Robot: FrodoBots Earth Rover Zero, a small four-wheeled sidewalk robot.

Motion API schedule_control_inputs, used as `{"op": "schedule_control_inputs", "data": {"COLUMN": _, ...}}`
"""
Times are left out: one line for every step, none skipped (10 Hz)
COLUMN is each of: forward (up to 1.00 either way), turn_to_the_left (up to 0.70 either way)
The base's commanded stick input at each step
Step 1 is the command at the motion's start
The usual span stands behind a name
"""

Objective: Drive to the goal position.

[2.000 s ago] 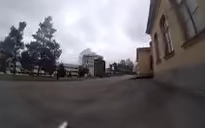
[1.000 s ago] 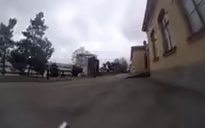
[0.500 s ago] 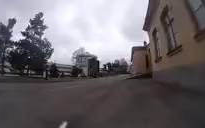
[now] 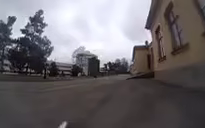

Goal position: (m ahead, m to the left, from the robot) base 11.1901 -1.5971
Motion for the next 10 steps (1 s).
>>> {"op": "schedule_control_inputs", "data": {"forward": 1.0, "turn_to_the_left": 0.0}}
{"op": "schedule_control_inputs", "data": {"forward": 1.0, "turn_to_the_left": -0.1}}
{"op": "schedule_control_inputs", "data": {"forward": 1.0, "turn_to_the_left": -0.4}}
{"op": "schedule_control_inputs", "data": {"forward": 1.0, "turn_to_the_left": -0.4}}
{"op": "schedule_control_inputs", "data": {"forward": 1.0, "turn_to_the_left": -0.4}}
{"op": "schedule_control_inputs", "data": {"forward": 1.0, "turn_to_the_left": -0.4}}
{"op": "schedule_control_inputs", "data": {"forward": 1.0, "turn_to_the_left": -0.28}}
{"op": "schedule_control_inputs", "data": {"forward": 1.0, "turn_to_the_left": -0.03}}
{"op": "schedule_control_inputs", "data": {"forward": 1.0, "turn_to_the_left": 0.0}}
{"op": "schedule_control_inputs", "data": {"forward": 1.0, "turn_to_the_left": 0.0}}
